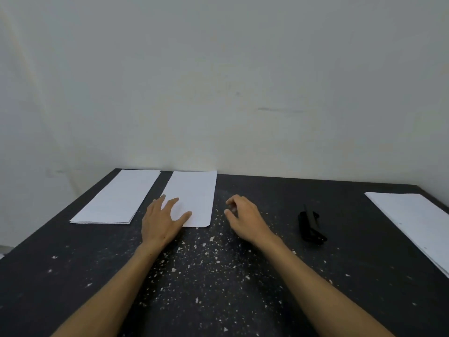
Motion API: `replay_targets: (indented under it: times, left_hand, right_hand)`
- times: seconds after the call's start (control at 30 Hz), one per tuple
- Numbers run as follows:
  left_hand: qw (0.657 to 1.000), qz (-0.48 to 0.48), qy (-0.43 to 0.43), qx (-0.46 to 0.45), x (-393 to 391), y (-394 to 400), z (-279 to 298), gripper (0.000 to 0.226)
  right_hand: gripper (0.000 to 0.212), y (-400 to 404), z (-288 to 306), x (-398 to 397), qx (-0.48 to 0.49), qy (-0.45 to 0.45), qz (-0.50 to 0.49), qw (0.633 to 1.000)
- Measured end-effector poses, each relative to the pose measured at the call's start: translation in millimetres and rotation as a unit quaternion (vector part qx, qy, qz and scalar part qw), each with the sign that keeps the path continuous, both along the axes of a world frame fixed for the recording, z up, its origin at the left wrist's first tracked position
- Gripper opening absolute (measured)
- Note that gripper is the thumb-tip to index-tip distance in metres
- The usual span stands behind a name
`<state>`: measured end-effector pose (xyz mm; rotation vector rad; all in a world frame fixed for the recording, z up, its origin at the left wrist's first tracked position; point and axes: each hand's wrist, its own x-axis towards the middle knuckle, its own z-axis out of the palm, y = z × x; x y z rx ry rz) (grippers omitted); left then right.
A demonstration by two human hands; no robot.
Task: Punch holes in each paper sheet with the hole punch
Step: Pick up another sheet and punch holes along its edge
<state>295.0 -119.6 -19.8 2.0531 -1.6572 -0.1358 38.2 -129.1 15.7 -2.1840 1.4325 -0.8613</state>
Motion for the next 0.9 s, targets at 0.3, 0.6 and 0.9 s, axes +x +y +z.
replay_targets:
  times: [0.3, 0.6, 0.9]
  left_hand:
    - [1.000, 0.010, -0.025, 0.000, 14.7, -12.6, -21.5, 0.061]
    - [0.999, 0.019, -0.030, -0.006, 10.5, -10.6, -19.8, 0.059]
    - [1.000, 0.019, -0.019, 0.003, 9.0, -7.5, -15.0, 0.059]
  right_hand:
    - [0.045, -36.5, 9.1, 82.1, 0.209, -0.042, -0.079, 0.974]
    - [0.044, -61.7, 18.4, 107.8, 0.314, -0.143, -0.140, 0.928]
    - [0.064, -62.7, 22.8, 119.4, 0.343, -0.193, -0.149, 0.907]
